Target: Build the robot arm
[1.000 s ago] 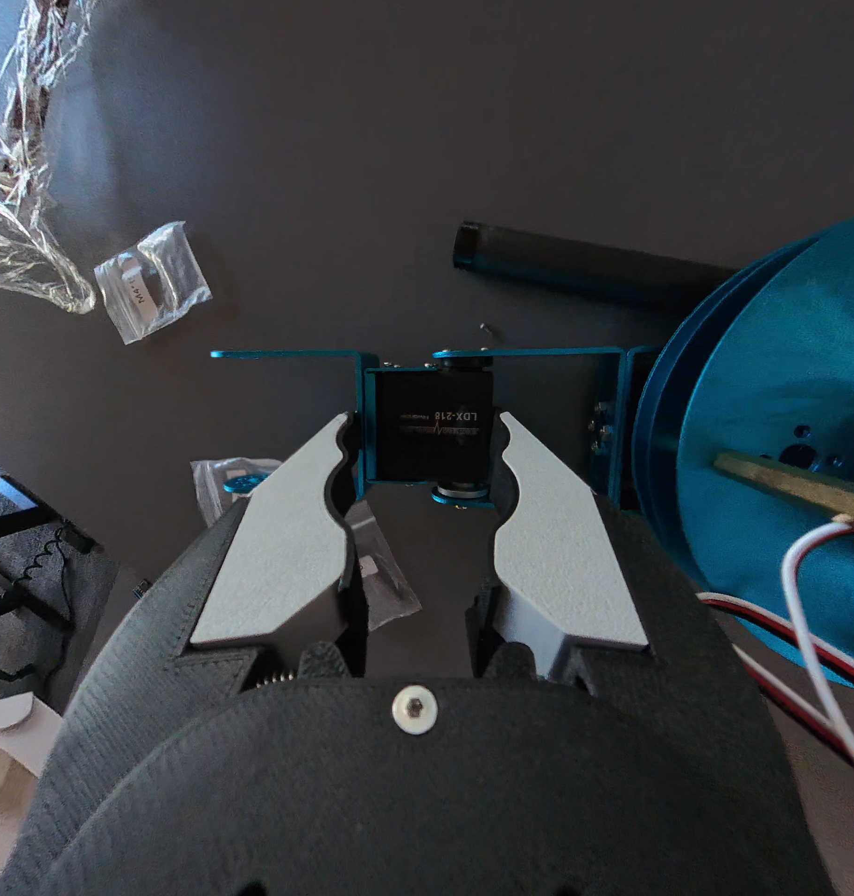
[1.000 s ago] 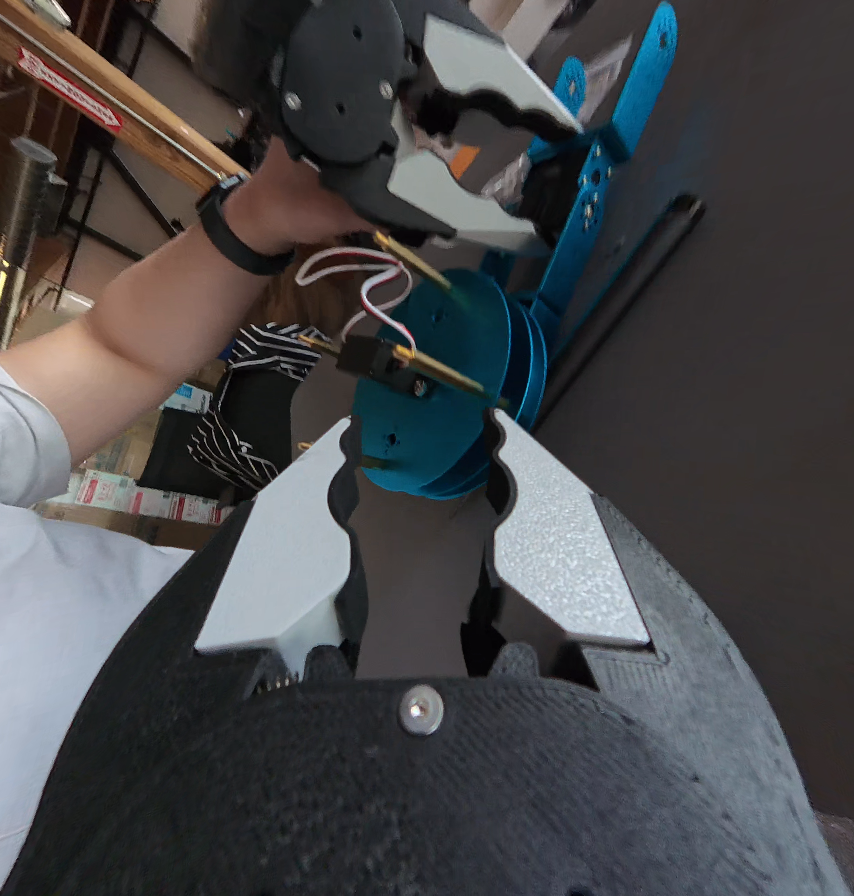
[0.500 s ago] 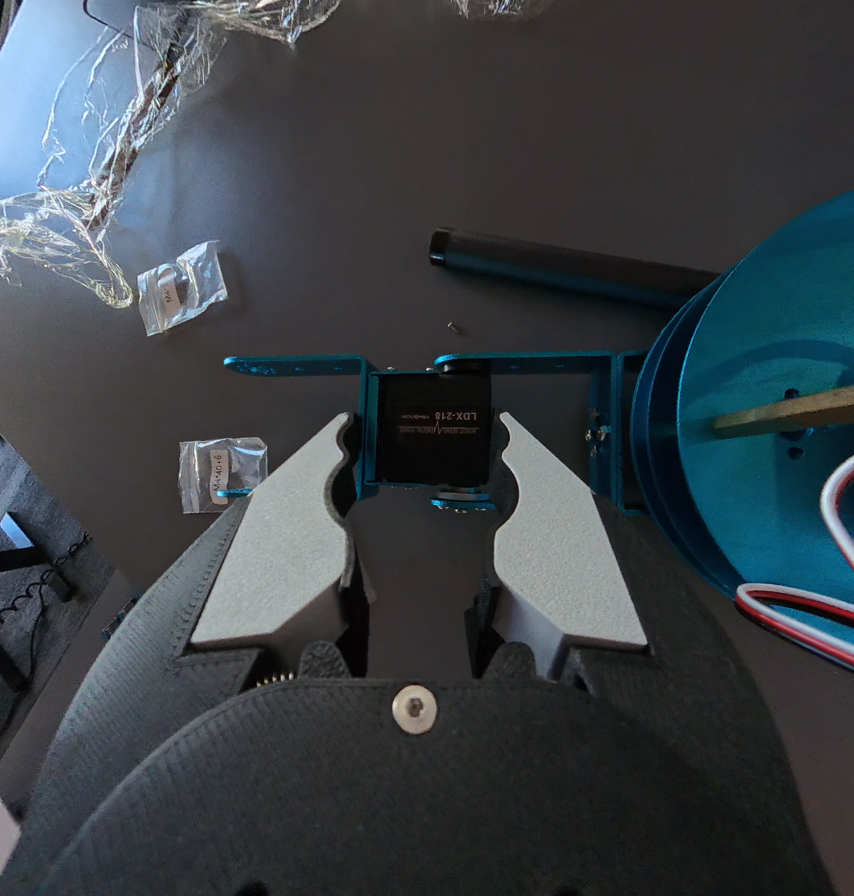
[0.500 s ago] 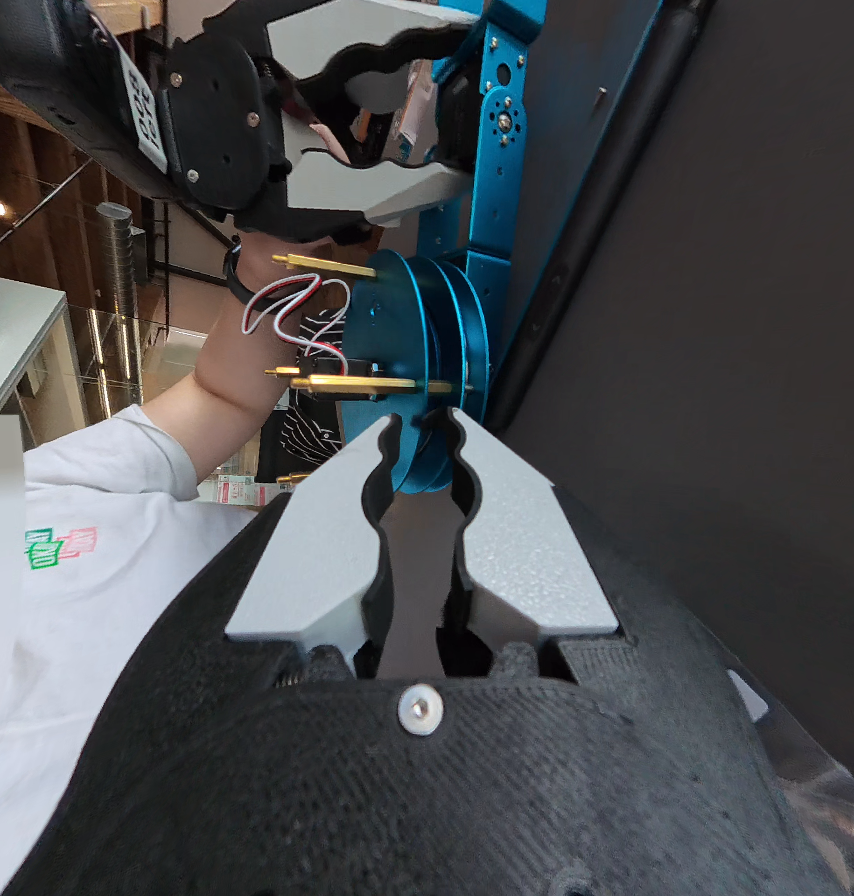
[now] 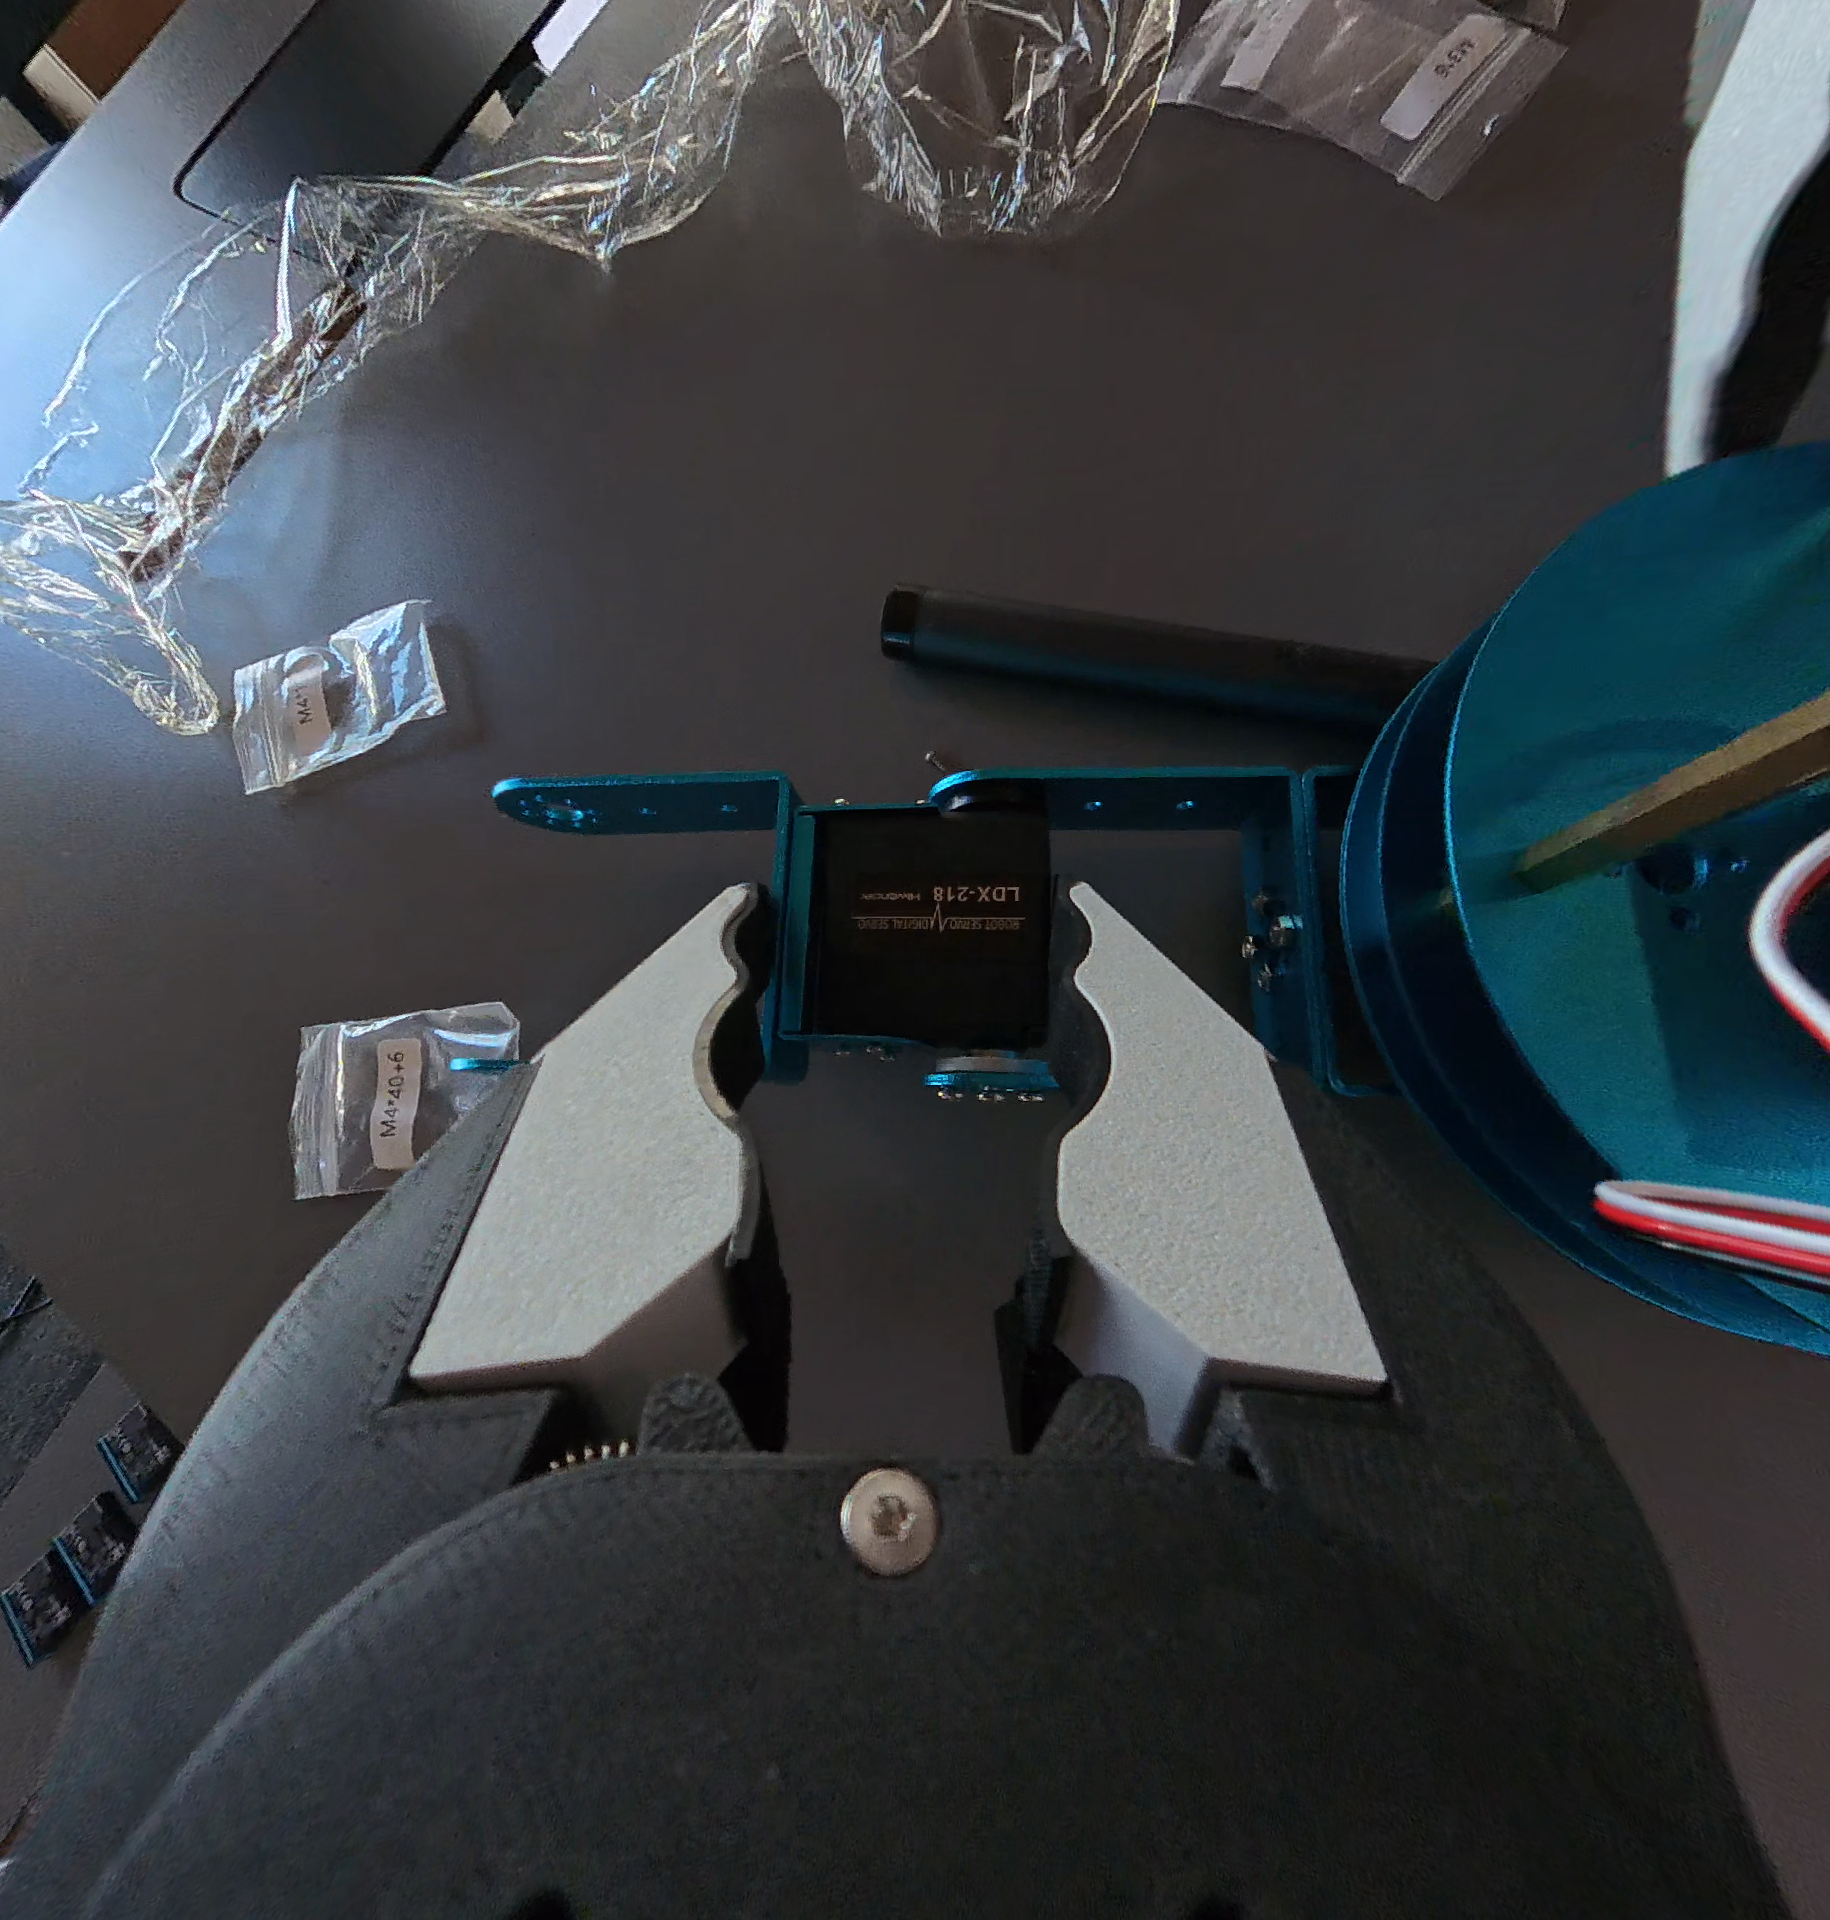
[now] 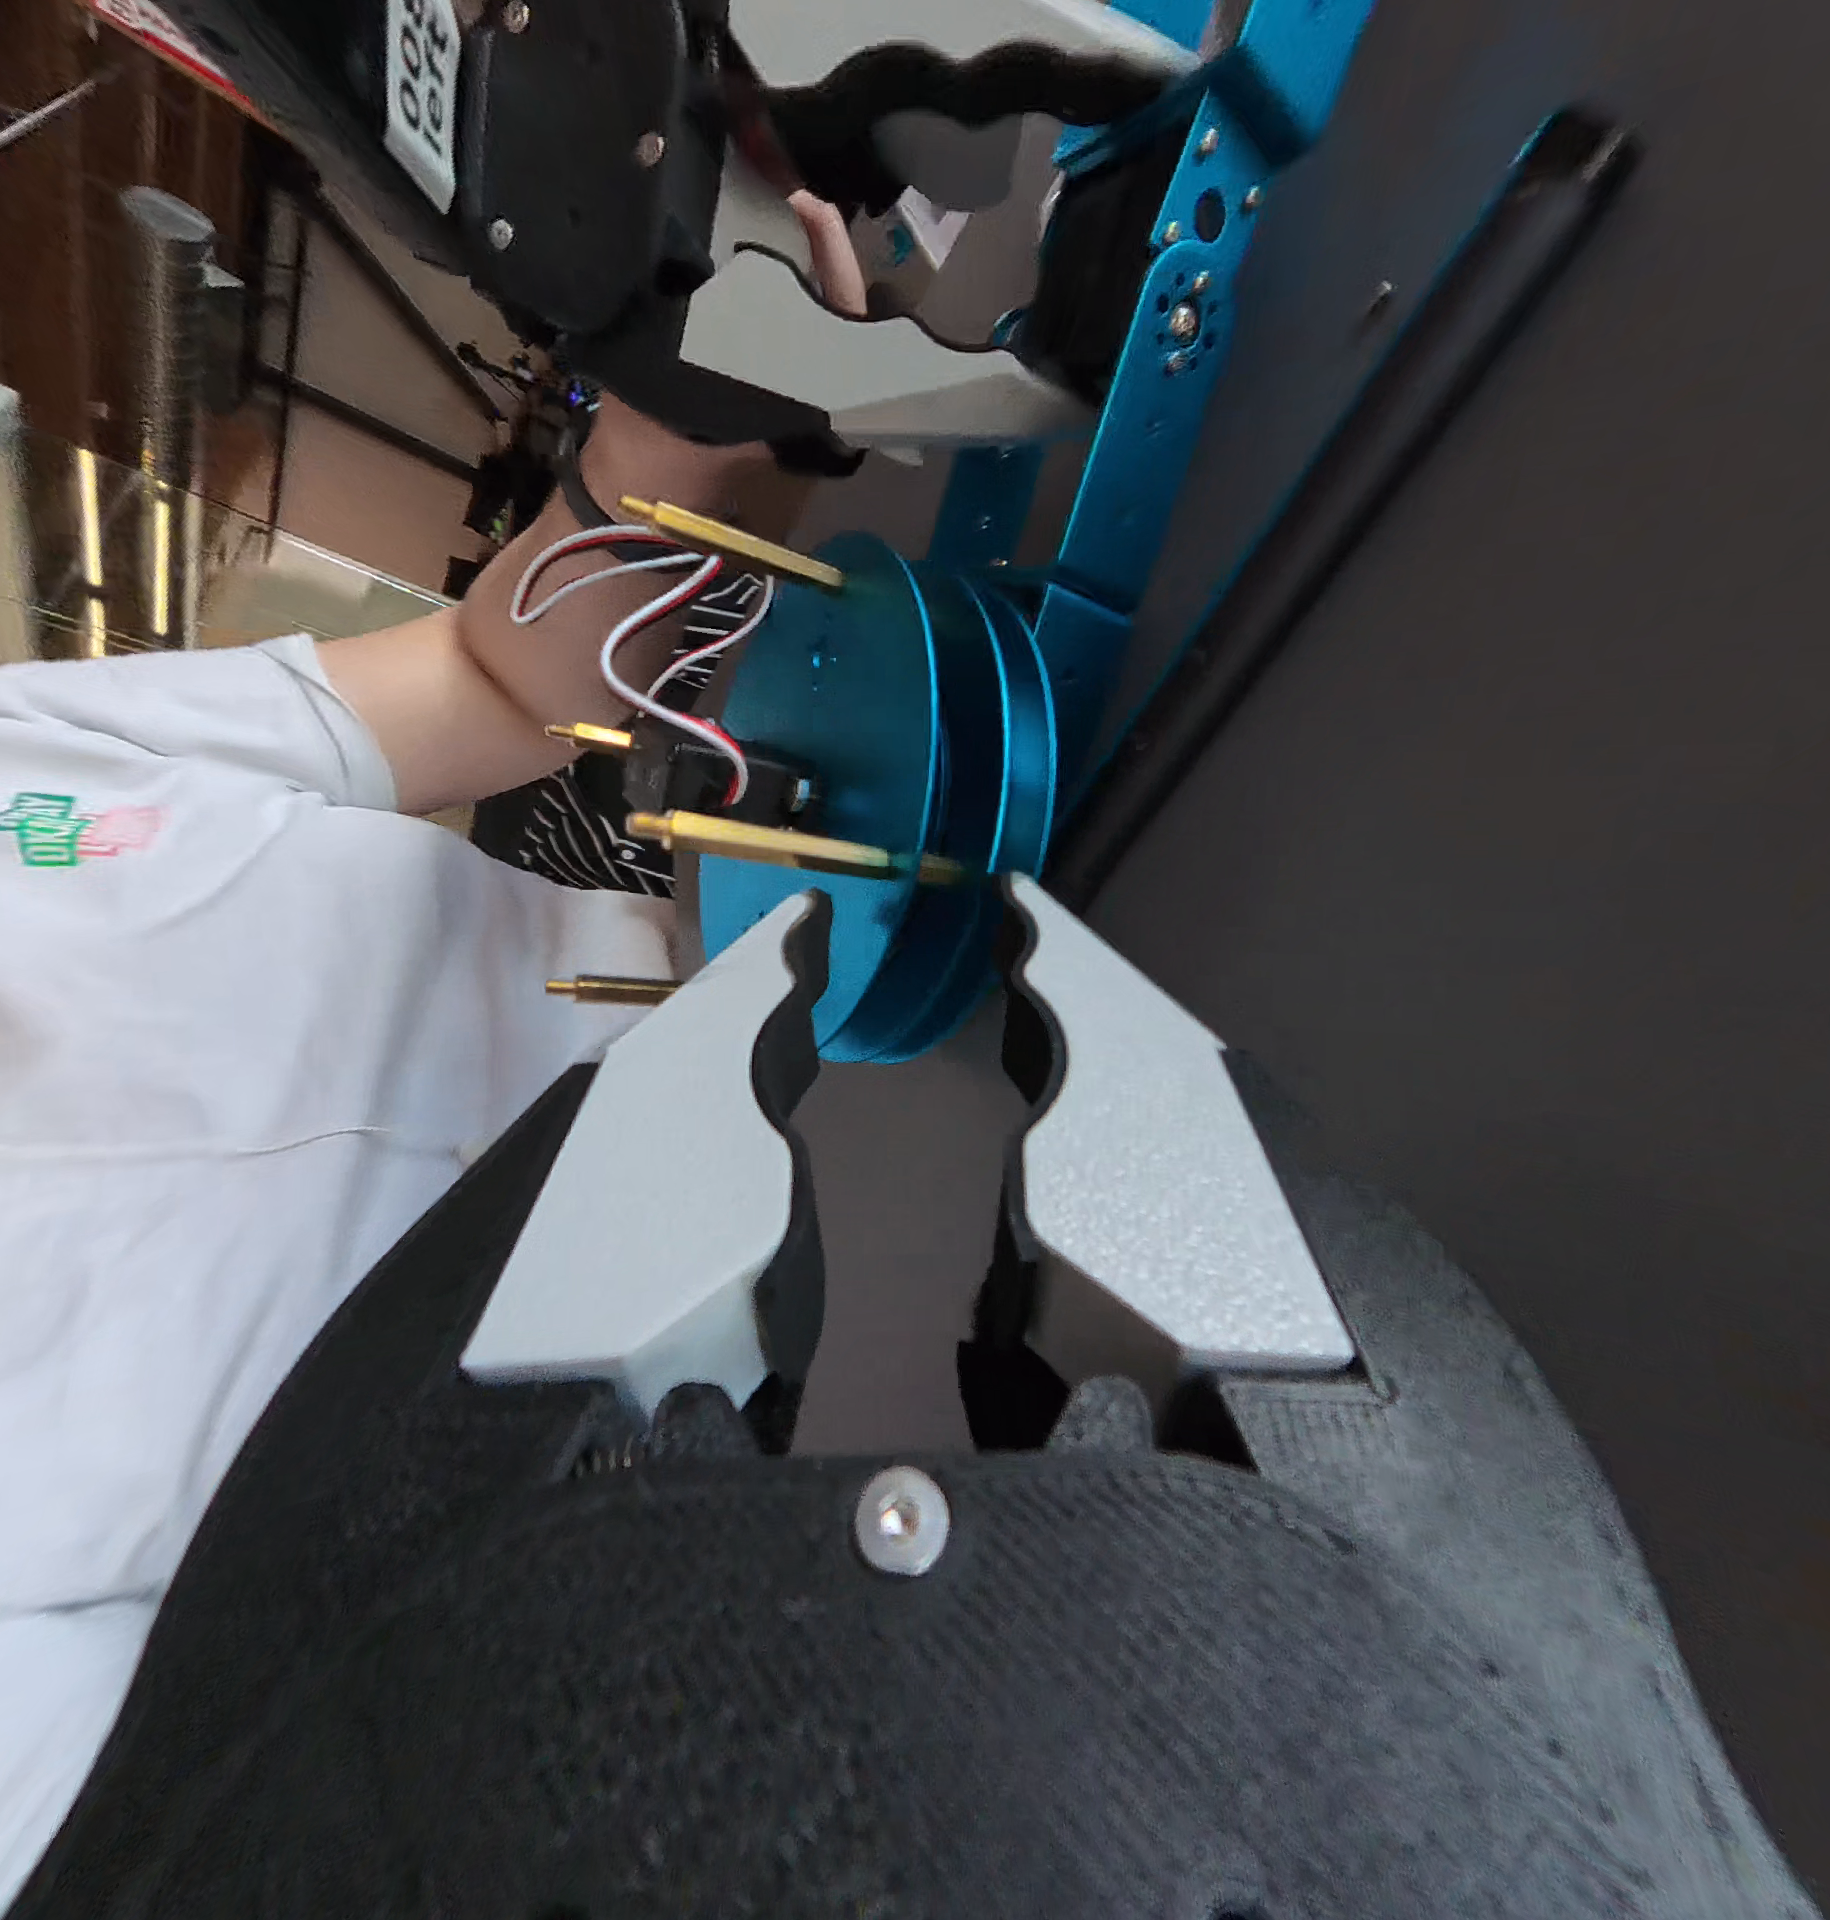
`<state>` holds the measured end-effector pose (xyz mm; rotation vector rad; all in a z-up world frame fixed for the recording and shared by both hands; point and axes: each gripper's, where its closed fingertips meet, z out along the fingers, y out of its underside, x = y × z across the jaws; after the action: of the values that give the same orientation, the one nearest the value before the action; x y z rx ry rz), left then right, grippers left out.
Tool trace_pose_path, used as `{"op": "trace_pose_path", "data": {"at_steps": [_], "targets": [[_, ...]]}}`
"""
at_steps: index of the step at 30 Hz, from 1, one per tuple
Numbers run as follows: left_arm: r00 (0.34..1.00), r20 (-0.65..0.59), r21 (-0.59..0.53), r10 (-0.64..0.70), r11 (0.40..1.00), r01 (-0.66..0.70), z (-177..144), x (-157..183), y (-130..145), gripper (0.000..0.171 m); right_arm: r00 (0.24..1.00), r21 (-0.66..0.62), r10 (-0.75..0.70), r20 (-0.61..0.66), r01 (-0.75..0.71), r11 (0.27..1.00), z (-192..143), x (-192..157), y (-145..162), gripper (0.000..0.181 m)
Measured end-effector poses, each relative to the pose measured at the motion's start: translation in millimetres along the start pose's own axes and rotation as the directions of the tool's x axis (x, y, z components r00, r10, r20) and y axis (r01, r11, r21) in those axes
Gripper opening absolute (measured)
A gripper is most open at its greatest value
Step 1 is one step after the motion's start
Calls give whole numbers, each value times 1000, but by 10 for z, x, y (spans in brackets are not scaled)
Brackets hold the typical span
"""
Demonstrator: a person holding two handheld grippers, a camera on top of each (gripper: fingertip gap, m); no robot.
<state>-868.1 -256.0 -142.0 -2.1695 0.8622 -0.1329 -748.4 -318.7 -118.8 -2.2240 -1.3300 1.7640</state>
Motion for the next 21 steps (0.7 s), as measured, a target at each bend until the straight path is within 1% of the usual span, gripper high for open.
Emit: {"op": "trace_pose_path", "data": {"at_steps": [2, 5, 8, 10, 12, 13, 15, 16, 21], "targets": [[1000, -1, 20, 12, 1000, -12, -2, 8, -28, 54, 1000, -32, 9, 18, -8, 999, 67, 5, 55, 29], [999, 16, 37, 41, 998, -41, -14, 7, -55, 54, 996, -26, 69, 53, -68, 997, 73, -4, 52, 25], [999, 34, 88, 40, 995, -43, -67, 9, -117, 54, 997, -11, 73, -9, -73, 997, 69, -68, 56, 24], [998, 58, 135, 32, 990, -39, -117, 10, -161, 53, 992, 12, 70, -101, -69, 998, 65, -147, 40, 24], [996, 80, 185, 26, 982, -40, -182, 30, -194, 53, 971, 7, 15, -237, -14, 1000, 58, -269, 33, 23], [996, 86, 210, 14, 977, -32, -223, 50, -207, 53, 949, -13, -22, -315, 18, 1000, 62, -337, 38, 22], [995, 101, 244, 6, 969, -31, -303, 93, -213, 53, 878, -66, -96, -469, 73, 995, 87, -449, 58, 22], [994, 109, 257, 0, 966, -29, -340, 110, -211, 53, 845, -79, -118, -522, 90, 993, 111, -515, 64, 23], [996, 73, 286, -56, 958, 33, -420, 230, -140, 53, 710, -128, -198, -676, 152, 980, 282, -796, 97, 22]]}}
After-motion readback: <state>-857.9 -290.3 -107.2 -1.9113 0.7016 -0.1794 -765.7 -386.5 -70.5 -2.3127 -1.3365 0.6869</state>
